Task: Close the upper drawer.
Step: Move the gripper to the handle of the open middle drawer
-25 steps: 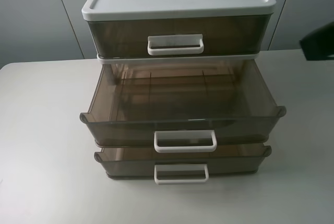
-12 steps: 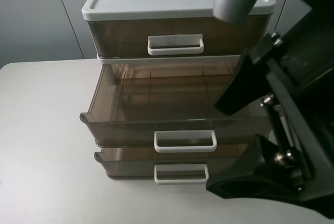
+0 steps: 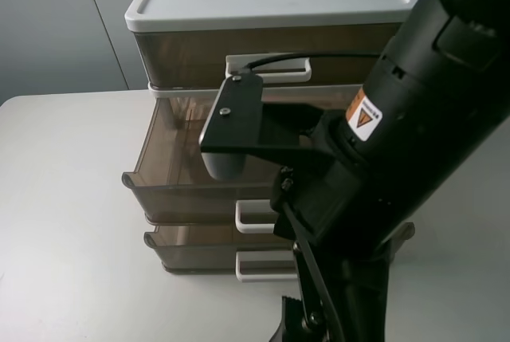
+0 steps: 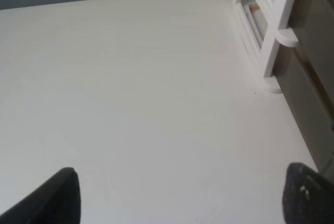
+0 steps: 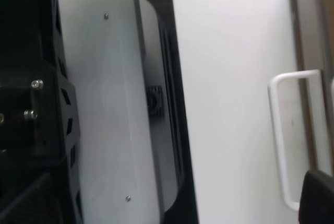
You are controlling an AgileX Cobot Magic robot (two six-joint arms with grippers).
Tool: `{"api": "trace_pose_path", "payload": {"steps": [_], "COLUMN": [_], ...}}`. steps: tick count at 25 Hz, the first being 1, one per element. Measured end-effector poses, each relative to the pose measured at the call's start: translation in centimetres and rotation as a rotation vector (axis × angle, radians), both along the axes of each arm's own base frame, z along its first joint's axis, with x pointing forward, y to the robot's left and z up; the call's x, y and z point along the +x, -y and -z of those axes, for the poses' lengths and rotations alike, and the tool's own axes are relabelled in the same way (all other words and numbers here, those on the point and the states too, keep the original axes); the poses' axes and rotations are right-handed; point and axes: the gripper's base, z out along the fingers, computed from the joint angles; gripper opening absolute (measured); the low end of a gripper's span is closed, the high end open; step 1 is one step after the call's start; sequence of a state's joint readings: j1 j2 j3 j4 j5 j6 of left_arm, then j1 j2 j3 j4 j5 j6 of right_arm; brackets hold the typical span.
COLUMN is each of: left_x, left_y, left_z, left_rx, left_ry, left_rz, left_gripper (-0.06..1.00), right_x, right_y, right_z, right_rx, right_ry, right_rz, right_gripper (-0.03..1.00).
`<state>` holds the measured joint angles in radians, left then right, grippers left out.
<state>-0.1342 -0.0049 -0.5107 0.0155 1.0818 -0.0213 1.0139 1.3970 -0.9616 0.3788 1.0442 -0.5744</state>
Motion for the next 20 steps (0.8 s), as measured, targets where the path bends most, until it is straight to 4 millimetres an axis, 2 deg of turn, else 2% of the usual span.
{"api": "trace_pose_path", "payload": {"steps": [5,9,20], "left_x": [0.0,0.0,0.0], "left_y": [0.0,0.0,0.0], "left_z": [0.0,0.0,0.0], "left_rx": [0.000,0.000,0.000], "left_ry": [0.000,0.000,0.000], "left_rz": [0.000,0.000,0.000], "left_gripper": [0.74,0.74,0.74], "right_x": [-0.3,-1.3,-0.6], "right_y": [-0.5,-0.2,1.0], "right_z": [2.0,3.4,5.6], "right_rx": [-0.023,-0.038,-0.108], "right_ry": [-0.021,-0.011,0.135], "right_rz": [-0.075,-0.156,-0.204], "right_gripper": [0.70,0.70,0.70]}}
